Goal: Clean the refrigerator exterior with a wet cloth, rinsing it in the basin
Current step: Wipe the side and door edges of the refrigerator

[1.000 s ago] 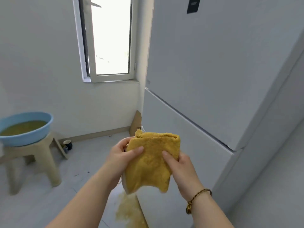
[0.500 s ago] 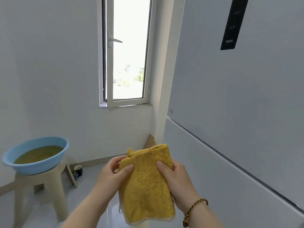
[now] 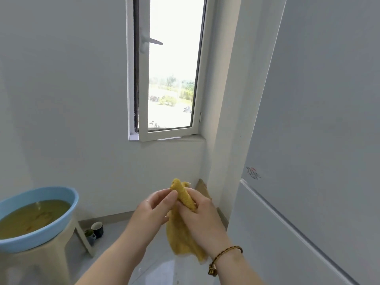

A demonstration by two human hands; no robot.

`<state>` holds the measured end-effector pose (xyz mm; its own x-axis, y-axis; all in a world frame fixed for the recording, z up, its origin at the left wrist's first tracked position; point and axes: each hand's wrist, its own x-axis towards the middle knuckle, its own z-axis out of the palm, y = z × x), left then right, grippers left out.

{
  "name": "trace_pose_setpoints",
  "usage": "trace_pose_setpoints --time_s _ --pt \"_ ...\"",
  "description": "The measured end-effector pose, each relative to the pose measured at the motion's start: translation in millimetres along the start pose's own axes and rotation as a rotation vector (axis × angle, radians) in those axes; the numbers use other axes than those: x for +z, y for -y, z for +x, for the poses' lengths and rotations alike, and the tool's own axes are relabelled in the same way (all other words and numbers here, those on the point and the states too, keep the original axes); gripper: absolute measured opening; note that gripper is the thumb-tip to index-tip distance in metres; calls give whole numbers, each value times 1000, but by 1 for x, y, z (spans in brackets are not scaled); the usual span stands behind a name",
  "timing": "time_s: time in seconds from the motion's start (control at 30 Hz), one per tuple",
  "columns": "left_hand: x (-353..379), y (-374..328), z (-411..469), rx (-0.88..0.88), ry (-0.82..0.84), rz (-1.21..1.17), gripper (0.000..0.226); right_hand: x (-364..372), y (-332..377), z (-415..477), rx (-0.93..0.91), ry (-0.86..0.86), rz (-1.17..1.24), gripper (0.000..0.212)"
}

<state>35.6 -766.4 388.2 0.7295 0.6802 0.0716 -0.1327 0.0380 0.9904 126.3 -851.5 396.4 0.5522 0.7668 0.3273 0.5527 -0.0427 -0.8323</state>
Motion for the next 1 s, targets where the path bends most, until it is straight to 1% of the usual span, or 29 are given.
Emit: trace_pose_setpoints --time_s 0.03,0.1,0.13,0.17,0.27,0.3,0.37,0.4,0.43,0.5,0.53,0.57,0.6,0.63,0.7,0.73,0.77,0.8,0.87,0.93,1.0 --pt "-5 4 21 -2 21 -25 52 8 -8 20 -19 4 -44 17" --pt "-10 11 51 -5 38 -56 67 19 -21 48 -44 3 -111 25" --pt "-15 14 73 -13 37 -67 67 27 -28 67 -44 9 -130 30" --pt "-17 16 89 -13 34 -70 58 32 -34 81 -44 13 -144 34" --pt "-26 23 150 -24 9 -97 10 48 -53 129 -14 19 -163 48" --pt "-32 25 177 -31 28 -115 8 54 -60 150 -8 0 -170 55" --pt "-41 26 217 -51 76 -149 16 57 -69 182 49 -23 -170 61" --pt "-46 26 244 -80 134 -158 18 57 -75 202 103 -63 -159 60" --pt "-49 26 256 -99 158 -170 19 54 -76 209 130 -82 -145 56" --pt "-52 22 298 -136 259 -203 20 46 -83 234 171 -177 -122 39" --pt "-51 21 314 -141 303 -211 20 42 -86 243 194 -253 -117 33" --pt "-47 23 334 -176 365 -214 20 36 -92 253 242 -376 -109 34" --pt "-39 22 349 -208 418 -216 19 28 -100 259 302 -488 -93 39" --pt "-33 21 355 -223 450 -218 19 21 -106 260 361 -552 -39 53" --pt "-12 22 375 -268 578 -230 19 3 -124 265 475 -631 129 89" --pt "-4 20 381 -282 631 -245 19 -3 -131 266 480 -630 218 99" --pt "8 21 391 -295 681 -259 20 -13 -138 268 469 -645 300 102" --pt "19 23 400 -310 720 -264 21 -22 -145 268 455 -650 409 102" --pt "42 21 413 -319 787 -269 21 -38 -158 269 413 -629 609 92" --pt "59 19 427 -305 820 -262 22 -49 -163 271 366 -619 695 79" --pt "82 16 447 -268 825 -240 21 -65 -162 280 343 -658 687 74"
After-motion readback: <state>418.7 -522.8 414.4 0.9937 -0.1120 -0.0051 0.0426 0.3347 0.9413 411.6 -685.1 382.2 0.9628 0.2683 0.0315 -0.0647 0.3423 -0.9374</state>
